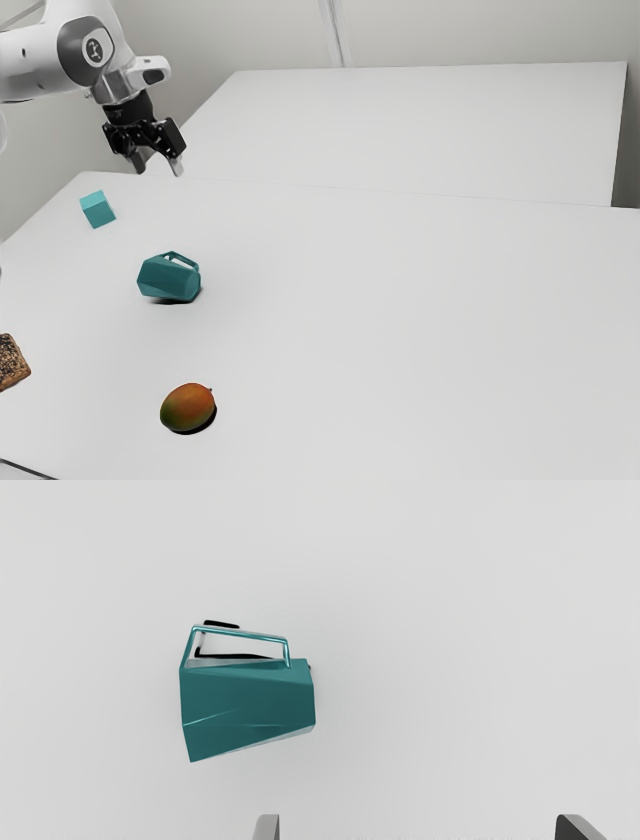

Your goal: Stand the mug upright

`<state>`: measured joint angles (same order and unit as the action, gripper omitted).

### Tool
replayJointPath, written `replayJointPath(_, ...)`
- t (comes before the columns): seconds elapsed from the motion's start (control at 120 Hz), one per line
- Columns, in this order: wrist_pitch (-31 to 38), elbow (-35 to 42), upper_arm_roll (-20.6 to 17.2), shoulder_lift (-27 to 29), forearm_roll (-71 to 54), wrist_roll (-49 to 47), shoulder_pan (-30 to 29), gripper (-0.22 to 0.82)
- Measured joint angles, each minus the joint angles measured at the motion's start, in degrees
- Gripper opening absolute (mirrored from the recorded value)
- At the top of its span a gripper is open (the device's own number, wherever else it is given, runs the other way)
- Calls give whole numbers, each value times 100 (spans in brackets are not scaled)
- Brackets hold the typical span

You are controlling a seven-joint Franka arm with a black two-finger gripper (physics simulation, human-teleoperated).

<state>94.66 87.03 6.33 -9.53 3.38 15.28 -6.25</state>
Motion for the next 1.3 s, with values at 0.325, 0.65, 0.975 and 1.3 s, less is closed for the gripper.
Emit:
replayJointPath(0.325,-35,27,3,1,1,28,-27,60)
replayJointPath(0.65,-198,-83,473,-54,1034,441,-951,60)
replayJointPath(0.975,-393,-508,440,-1504,2421,1574,-1942,60)
replayJointPath(1.3,-405,-283,439,-2173,3332,2387,-2078,60)
